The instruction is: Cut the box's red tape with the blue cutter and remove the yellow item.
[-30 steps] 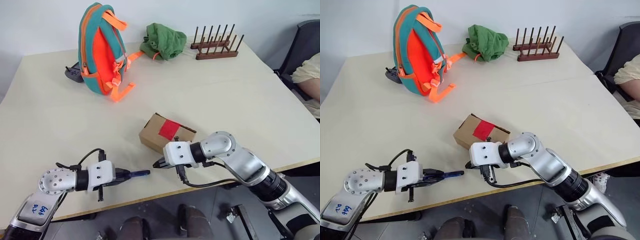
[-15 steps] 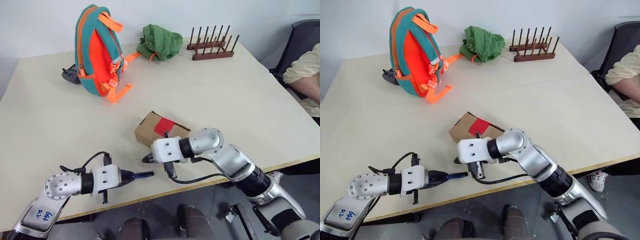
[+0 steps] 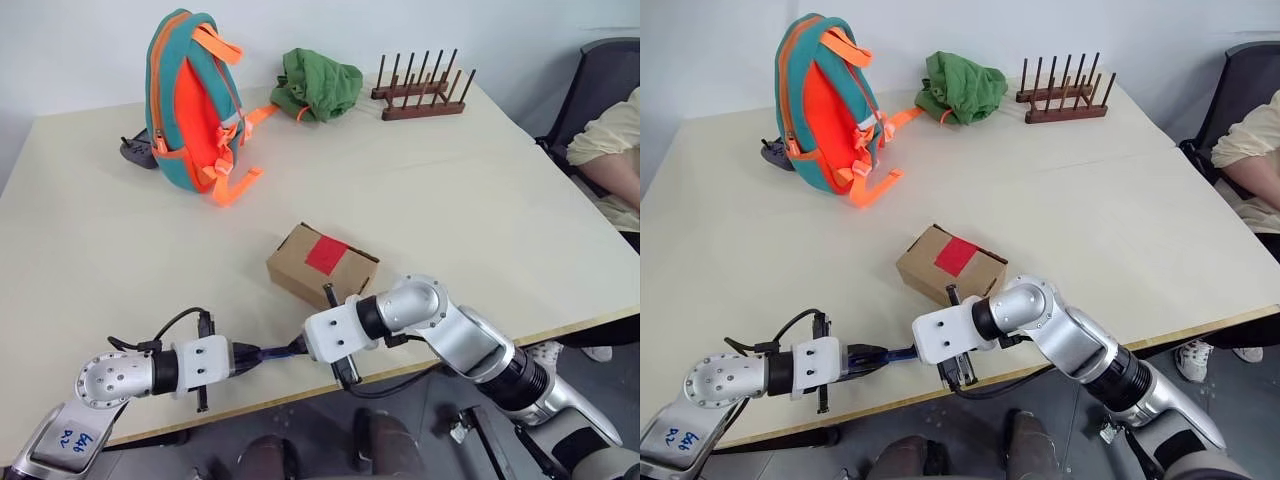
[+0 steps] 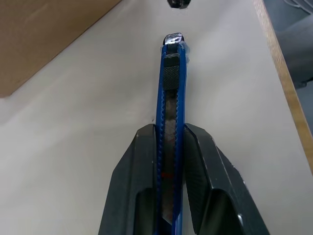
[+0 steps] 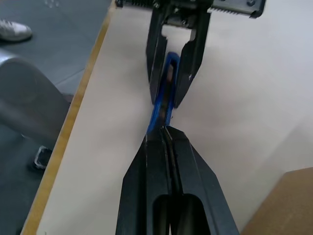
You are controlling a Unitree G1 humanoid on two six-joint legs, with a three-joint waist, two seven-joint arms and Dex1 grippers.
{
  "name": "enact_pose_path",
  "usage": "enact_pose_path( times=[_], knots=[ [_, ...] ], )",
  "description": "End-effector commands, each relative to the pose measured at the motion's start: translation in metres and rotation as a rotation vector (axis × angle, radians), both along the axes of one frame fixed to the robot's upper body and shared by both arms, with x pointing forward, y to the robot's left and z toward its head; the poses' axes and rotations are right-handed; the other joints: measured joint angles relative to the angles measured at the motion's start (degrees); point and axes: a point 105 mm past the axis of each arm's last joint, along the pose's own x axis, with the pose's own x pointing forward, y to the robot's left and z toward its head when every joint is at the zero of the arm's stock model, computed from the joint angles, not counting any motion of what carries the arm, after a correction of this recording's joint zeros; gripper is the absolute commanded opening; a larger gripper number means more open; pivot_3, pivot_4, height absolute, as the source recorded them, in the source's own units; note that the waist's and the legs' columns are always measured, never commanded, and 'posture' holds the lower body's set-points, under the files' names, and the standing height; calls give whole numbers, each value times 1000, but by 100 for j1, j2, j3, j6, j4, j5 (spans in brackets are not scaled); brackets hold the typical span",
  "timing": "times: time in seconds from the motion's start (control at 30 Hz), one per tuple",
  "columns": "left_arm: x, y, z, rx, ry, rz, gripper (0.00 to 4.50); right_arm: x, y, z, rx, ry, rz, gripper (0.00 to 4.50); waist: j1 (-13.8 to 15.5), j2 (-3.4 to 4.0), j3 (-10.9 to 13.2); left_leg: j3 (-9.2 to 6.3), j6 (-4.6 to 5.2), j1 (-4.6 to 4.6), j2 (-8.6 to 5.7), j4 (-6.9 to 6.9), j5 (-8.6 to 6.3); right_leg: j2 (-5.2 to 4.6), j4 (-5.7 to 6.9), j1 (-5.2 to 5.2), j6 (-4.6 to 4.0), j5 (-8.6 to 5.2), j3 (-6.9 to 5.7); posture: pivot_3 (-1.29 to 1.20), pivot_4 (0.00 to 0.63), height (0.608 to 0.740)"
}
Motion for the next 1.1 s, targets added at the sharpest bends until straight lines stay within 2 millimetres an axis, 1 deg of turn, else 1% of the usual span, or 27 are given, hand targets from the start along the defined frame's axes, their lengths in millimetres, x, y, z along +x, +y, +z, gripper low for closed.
enact_pose_path(
  times=[0.03, 0.13, 0.23, 0.43, 0.6, 0.67, 0.73, 0.93, 1.1],
  knots=[
    [-1, 14, -5, 55, 14, 38, 431, -1, 4, -3, 7, -30, 20, 44, 2, 0, 0, 0, 0, 0, 0, 0, 0, 1, 0, 0, 0, 0, 0, 0, 150, 740],
    [-2, 16, -6, 62, 13, 37, 431, 0, 4, -11, -15, -34, 24, 44, 2, 0, 0, 1, 0, 0, 0, 0, 0, 1, 0, 0, -1, 0, 0, 0, 150, 740],
    [-3, 12, -5, 53, 9, 33, 431, 5, 7, -20, -30, -38, 22, 44, -1, 0, 0, 2, 0, 0, 0, 0, 0, 1, 1, 0, -1, -1, 0, 0, 150, 740],
    [-6, 10, -5, 51, 7, 28, 431, 9, 11, -25, -27, -42, 27, 44, -10, 0, 0, 3, -2, 2, 3, 1, 1, 4, 4, 0, -4, -2, 1, 0, 150, 740],
    [-10, 11, -8, 59, 13, 26, 431, 6, 18, -8, 49, -38, 44, 44, -11, 1, 0, 3, -3, 3, 6, 1, 1, 4, 5, 0, -5, -3, 1, 0, 150, 740],
    [-10, 11, -9, 63, 13, 26, 431, 1, 19, 1, 80, -17, 61, 44, -9, 1, 1, 3, -3, 3, 7, 1, 1, 5, 6, 0, -6, -3, 1, 0, 150, 740],
    [-9, 12, -9, 65, 11, 27, 431, -2, 19, 5, 91, -8, 64, 44, -6, 1, 1, 3, -3, 3, 7, 1, 1, 5, 6, 0, -6, -3, 1, 0, 150, 740],
    [-8, 11, -10, 67, 8, 23, 431, 2, 10, -1, 63, -17, 42, 44, 5, 1, 0, 3, -5, 2, 6, 0, 0, 5, 2, 0, -6, -3, 0, 0, 150, 740],
    [-6, 10, -10, 67, 4, 17, 431, 10, 10, -9, 45, -31, 13, 44, 7, 1, 0, 3, -5, 2, 6, 0, 0, 5, 3, 0, -6, -3, 0, 0, 150, 740]
  ],
)
